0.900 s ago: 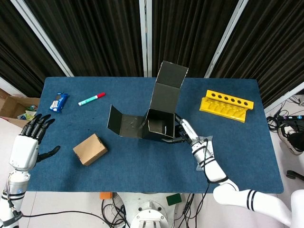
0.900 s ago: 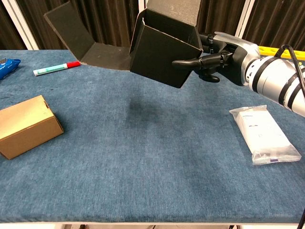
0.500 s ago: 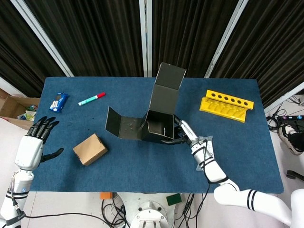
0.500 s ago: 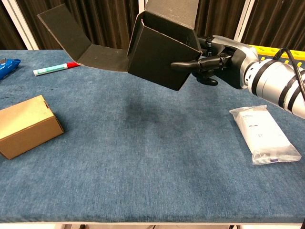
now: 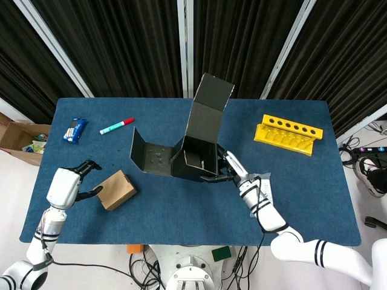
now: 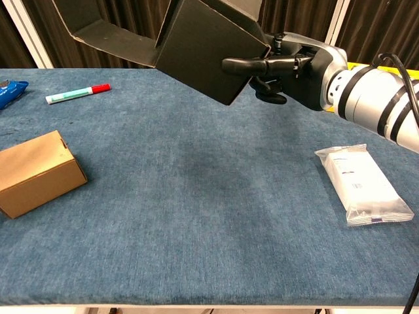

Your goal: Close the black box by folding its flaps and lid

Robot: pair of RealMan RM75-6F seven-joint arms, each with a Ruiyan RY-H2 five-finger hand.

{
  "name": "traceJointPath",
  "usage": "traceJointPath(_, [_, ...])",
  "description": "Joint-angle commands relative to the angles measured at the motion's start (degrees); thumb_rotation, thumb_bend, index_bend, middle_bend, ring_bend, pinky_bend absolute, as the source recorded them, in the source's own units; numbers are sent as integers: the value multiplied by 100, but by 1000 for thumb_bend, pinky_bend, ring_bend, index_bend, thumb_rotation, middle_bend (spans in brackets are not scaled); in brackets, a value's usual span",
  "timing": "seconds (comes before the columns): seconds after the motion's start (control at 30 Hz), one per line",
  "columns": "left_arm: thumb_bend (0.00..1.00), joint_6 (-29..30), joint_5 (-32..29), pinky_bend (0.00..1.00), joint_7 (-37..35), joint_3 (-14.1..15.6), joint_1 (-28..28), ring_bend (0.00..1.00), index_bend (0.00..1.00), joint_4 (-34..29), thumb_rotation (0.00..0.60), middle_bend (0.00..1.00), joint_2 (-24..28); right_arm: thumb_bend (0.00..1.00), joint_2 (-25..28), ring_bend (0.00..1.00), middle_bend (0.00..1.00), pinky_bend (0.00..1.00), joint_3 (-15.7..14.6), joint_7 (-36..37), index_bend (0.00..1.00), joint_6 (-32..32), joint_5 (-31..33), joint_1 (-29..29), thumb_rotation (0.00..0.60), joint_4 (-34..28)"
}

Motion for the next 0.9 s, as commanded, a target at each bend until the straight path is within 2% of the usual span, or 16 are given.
traceJointPath(0.03, [53, 52, 158, 1000, -141, 9, -167, 839, 321, 116, 600, 358, -149, 176, -20, 816, 482, 1000, -17, 14, 430, -20, 0, 34, 600, -8])
traceJointPath(0.17, [53, 433, 333, 1000, -166, -172, -351, 832, 257, 438, 600, 293, -436, 176, -41, 816, 481, 1000, -69, 14, 429, -61, -16, 79, 600, -27])
traceJointPath(0.43, [53, 850, 545, 1000, -269, -370, -709, 830, 256, 579, 600, 289, -698, 176, -152, 816, 479, 1000, -160, -120, 425, -73, -11, 171, 600, -53])
traceJointPath(0.9, [25, 1142, 655, 1000, -712, -389, -983, 825, 257, -27, 600, 287, -734, 176, -339, 816, 474, 1000, -204, -314, 419, -138, 71, 340, 600, -101])
